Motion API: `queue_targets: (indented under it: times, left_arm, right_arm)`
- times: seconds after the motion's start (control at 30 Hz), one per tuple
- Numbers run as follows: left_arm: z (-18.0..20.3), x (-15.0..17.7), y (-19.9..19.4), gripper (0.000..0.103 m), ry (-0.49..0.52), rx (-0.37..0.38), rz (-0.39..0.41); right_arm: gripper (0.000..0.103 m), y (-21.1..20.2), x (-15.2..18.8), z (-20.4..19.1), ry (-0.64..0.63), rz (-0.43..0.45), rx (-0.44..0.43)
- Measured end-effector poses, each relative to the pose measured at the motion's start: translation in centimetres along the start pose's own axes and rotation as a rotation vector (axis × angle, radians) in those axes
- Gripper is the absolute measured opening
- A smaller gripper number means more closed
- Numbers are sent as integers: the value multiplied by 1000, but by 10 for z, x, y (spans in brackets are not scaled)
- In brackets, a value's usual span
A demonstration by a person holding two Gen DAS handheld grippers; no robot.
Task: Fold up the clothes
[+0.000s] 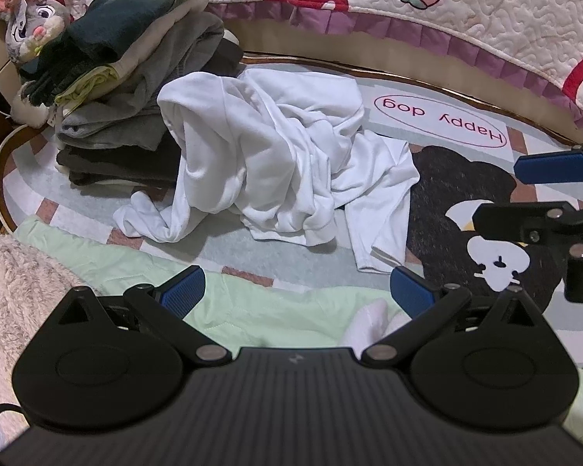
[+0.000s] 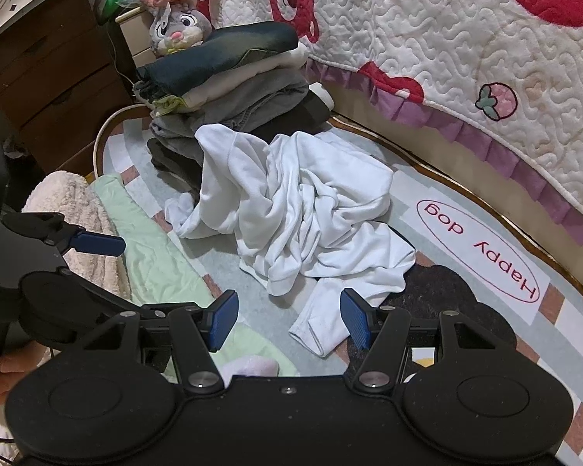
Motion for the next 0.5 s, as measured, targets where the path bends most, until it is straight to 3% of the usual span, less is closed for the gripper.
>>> queue_targets:
  times: [0.5]
  left_arm:
    - [2, 1, 2, 103, 6, -2, -12]
  right_arm:
    - [64, 2, 1, 0, -2, -10, 2]
Point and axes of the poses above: each gripper's, at about its wrist camera, not at the fingertips, and y roughly the way its jaws point, z to its right, x to its underside, the point moved 2 cm from there along y, roughly the way its jaws point, and after that the axes turned 7 degrees about -z, right-handed, at the moved point
